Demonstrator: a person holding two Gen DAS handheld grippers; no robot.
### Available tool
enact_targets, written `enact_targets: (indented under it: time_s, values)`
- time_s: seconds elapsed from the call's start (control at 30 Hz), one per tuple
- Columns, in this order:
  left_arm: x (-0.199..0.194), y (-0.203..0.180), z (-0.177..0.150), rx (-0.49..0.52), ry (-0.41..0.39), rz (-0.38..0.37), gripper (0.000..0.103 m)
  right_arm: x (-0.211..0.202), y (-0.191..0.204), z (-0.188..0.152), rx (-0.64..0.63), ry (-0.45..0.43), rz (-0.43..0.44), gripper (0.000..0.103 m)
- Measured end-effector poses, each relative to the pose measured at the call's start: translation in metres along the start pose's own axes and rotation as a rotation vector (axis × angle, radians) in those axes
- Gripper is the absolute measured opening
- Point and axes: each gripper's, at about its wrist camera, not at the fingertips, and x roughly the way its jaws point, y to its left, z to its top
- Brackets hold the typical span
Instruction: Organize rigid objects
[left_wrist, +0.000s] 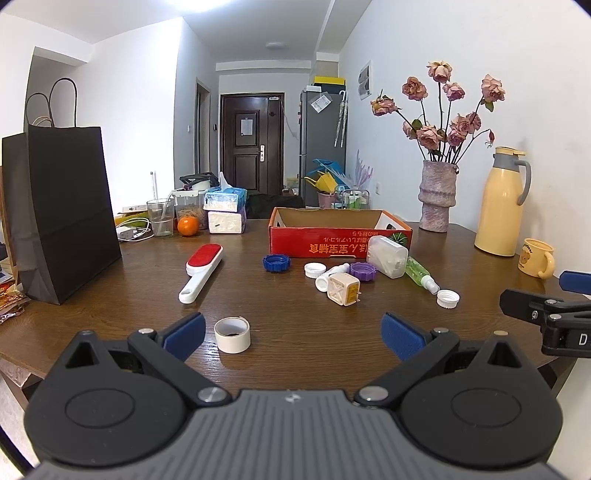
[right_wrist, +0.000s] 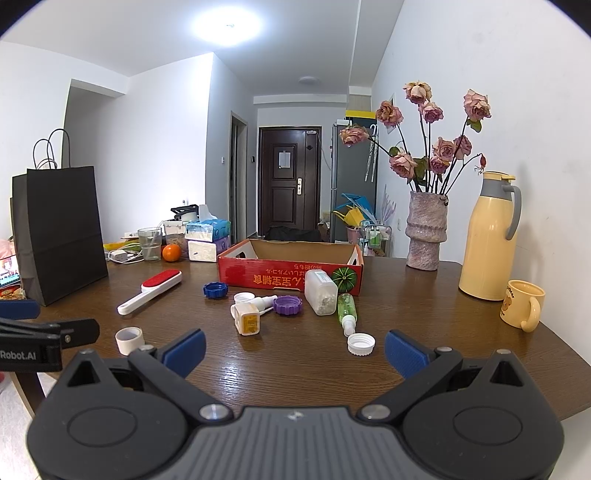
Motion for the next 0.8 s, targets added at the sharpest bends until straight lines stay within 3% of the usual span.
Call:
enact_targets:
  time_s: [0.8]
  values:
    - [0.0006,-0.0014,0.0012,-0.002,0.0,-0.002,0.103,0.0003,0.0008,-0.0002,-0.002,0.0,-0.002,0.103]
